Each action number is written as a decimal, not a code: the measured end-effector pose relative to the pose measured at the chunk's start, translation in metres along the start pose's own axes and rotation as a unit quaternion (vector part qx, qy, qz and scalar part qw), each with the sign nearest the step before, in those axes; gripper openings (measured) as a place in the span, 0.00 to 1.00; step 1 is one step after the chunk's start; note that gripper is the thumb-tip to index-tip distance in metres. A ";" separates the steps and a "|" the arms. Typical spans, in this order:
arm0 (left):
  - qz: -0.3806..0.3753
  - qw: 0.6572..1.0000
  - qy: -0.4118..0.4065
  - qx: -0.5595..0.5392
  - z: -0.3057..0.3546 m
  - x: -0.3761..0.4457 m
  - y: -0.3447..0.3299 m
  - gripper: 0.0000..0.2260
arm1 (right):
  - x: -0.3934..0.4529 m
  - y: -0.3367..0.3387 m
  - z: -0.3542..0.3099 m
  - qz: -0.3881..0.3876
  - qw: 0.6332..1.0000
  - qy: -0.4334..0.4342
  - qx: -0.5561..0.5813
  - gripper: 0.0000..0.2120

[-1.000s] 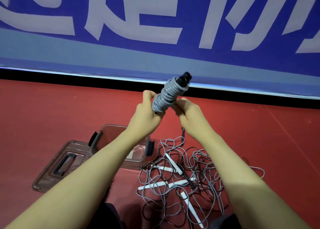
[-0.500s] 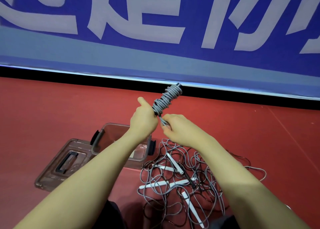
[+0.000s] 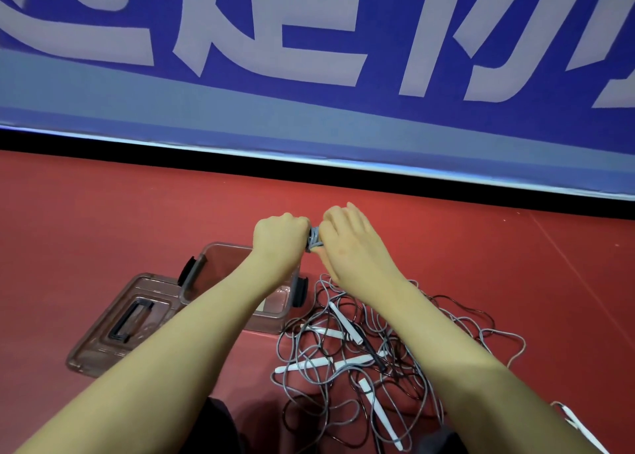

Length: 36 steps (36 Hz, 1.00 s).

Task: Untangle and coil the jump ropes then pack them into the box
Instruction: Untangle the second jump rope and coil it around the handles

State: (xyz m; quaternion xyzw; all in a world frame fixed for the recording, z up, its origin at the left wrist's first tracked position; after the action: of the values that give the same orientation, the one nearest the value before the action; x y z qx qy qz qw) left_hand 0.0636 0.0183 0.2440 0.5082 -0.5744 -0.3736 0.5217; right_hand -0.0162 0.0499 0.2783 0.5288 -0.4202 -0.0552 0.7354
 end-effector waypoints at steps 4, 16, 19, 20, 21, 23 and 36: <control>0.046 0.998 -0.015 -0.045 0.003 0.002 0.009 0.08 | -0.002 -0.006 0.002 -0.073 0.992 -0.048 0.091 0.11; 0.215 0.937 0.054 -0.270 -0.020 0.000 0.044 0.24 | 0.000 0.003 0.017 0.041 0.966 -0.146 0.211 0.07; 0.221 0.898 0.099 -0.368 -0.028 -0.002 0.042 0.25 | -0.002 0.003 0.032 0.080 0.933 -0.217 0.275 0.10; 0.208 0.895 0.090 -0.384 -0.025 -0.002 0.039 0.24 | -0.002 0.004 0.037 0.095 0.921 -0.238 0.294 0.11; 0.186 0.897 0.072 -0.395 -0.017 -0.002 0.036 0.22 | -0.002 0.006 0.042 0.109 0.908 -0.261 0.310 0.11; 0.136 0.905 0.029 -0.402 0.000 -0.003 0.029 0.21 | -0.002 0.008 0.052 0.131 0.885 -0.299 0.331 0.10; 0.137 0.919 -0.006 -0.370 0.020 -0.006 0.036 0.28 | -0.009 0.002 0.069 0.121 0.832 -0.372 0.394 0.09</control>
State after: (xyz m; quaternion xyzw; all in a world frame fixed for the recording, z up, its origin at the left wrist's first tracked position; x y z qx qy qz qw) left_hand 0.0372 0.0291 0.2735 0.1932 -0.4622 -0.4873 0.7153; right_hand -0.0689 0.0048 0.2810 0.6578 -0.7091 0.0121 0.2536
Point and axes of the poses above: each hand's wrist, its own x-axis towards the middle knuckle, its own y-axis out of the back of the hand, z = x × y, the point moved 9 cm from there along x, towards the middle knuckle, and after that the axes turned 9 degrees about z, right-handed, at the moved point
